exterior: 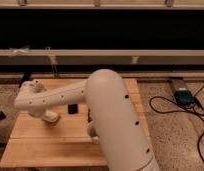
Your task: Wipe the white sponge on the table
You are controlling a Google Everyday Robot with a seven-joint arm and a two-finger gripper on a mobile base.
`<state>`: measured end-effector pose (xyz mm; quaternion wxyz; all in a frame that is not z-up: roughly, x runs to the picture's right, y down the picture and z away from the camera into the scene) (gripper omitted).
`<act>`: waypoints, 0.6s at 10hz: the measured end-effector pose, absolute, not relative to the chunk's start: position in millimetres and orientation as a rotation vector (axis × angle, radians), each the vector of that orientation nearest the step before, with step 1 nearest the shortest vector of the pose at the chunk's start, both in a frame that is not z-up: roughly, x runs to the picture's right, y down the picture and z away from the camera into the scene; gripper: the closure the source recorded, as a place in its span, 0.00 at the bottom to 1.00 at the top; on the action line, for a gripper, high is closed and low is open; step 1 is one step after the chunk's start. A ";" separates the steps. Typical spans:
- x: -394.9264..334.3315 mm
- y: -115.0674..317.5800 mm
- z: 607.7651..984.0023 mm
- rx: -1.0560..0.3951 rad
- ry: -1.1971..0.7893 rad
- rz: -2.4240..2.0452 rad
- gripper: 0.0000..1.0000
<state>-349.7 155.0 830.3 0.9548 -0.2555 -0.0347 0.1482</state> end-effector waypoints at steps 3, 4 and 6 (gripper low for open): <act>-390.2 185.0 808.7 -0.552 -0.119 0.185 1.00; -400.3 198.4 798.9 -0.570 -0.135 0.149 1.00; -404.2 221.4 781.9 -0.603 -0.151 0.097 1.00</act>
